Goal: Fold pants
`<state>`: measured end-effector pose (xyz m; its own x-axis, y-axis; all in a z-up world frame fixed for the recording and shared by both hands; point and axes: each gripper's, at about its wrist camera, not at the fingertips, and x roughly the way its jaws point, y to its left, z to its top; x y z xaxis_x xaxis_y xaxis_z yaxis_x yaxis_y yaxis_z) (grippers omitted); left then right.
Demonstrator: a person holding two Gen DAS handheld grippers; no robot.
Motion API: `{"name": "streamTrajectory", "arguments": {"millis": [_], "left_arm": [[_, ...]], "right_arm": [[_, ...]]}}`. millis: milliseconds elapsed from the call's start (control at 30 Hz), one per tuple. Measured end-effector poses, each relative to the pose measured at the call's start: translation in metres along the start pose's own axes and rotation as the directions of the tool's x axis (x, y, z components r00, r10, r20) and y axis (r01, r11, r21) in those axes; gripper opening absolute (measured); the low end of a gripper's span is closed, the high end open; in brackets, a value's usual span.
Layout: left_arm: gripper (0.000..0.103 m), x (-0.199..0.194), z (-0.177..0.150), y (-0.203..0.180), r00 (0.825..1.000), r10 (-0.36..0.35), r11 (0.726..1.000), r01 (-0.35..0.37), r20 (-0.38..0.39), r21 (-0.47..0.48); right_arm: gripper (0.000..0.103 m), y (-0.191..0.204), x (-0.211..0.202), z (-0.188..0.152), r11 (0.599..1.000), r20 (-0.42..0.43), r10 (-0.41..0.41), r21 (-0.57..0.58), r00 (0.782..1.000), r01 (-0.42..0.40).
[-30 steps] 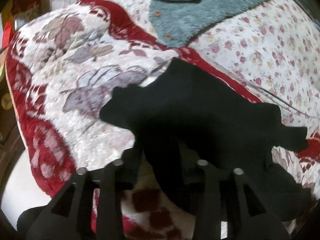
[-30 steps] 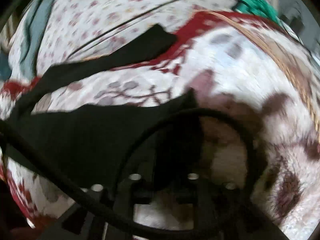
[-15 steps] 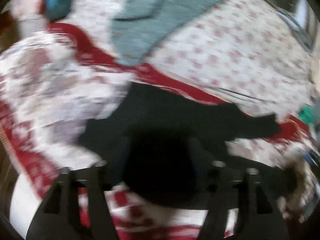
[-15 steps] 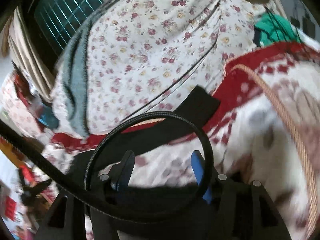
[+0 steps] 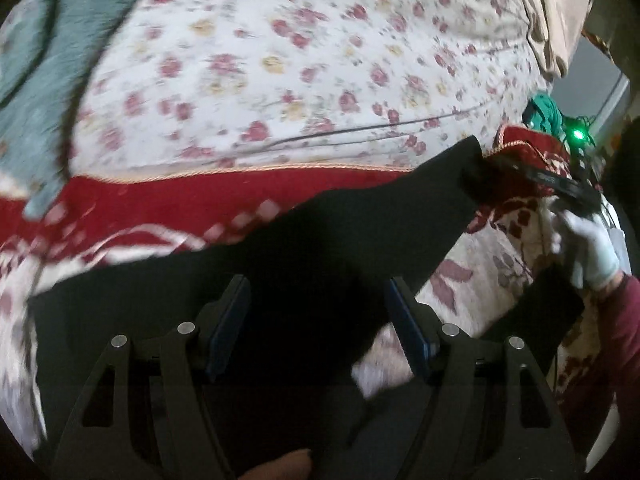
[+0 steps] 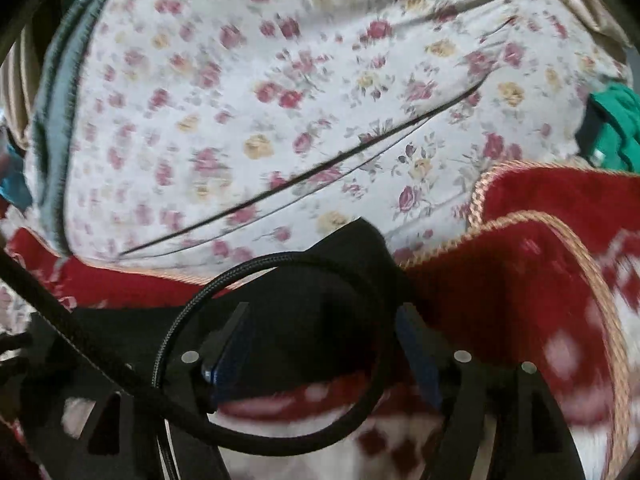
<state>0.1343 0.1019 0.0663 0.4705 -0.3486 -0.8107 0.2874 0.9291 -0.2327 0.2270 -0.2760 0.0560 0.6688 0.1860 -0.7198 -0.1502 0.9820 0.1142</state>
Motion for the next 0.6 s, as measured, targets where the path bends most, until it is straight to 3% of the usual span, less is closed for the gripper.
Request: {"name": "streamTrajectory", "arguments": {"millis": [67,267,433,533,567,600], "left_arm": [[0.07,0.016,0.014,-0.003,0.999,-0.038,0.999,0.039,-0.035,0.018],[0.07,0.054,0.042,-0.011,0.994,-0.034,0.993,0.045,-0.102,0.107],[0.07,0.085,0.046,-0.012,0.983,0.018,0.986,0.014,-0.185,0.166],[0.07,0.106,0.044,-0.013,0.965,0.055,0.982,-0.006,-0.256,0.187],[0.07,0.112,0.043,-0.014,0.958,0.068,0.981,-0.013,-0.279,0.194],[0.07,0.115,0.042,-0.014,0.957,0.068,0.981,-0.013,-0.283,0.194]], "right_arm": [[0.07,-0.001,0.016,0.008,1.0,-0.009,-0.011,-0.007,1.0,0.011],[0.076,-0.008,0.037,0.023,0.999,0.001,-0.042,-0.03,0.999,0.042],[0.076,-0.008,0.055,0.029,0.993,-0.017,-0.092,-0.074,0.996,0.091],[0.076,-0.009,0.07,0.031,0.987,-0.03,-0.141,-0.076,0.99,0.138],[0.075,-0.008,0.073,0.031,0.986,-0.027,-0.151,-0.08,0.988,0.148],[0.067,-0.009,0.075,0.028,0.985,-0.017,-0.15,-0.084,0.989,0.148]]}}
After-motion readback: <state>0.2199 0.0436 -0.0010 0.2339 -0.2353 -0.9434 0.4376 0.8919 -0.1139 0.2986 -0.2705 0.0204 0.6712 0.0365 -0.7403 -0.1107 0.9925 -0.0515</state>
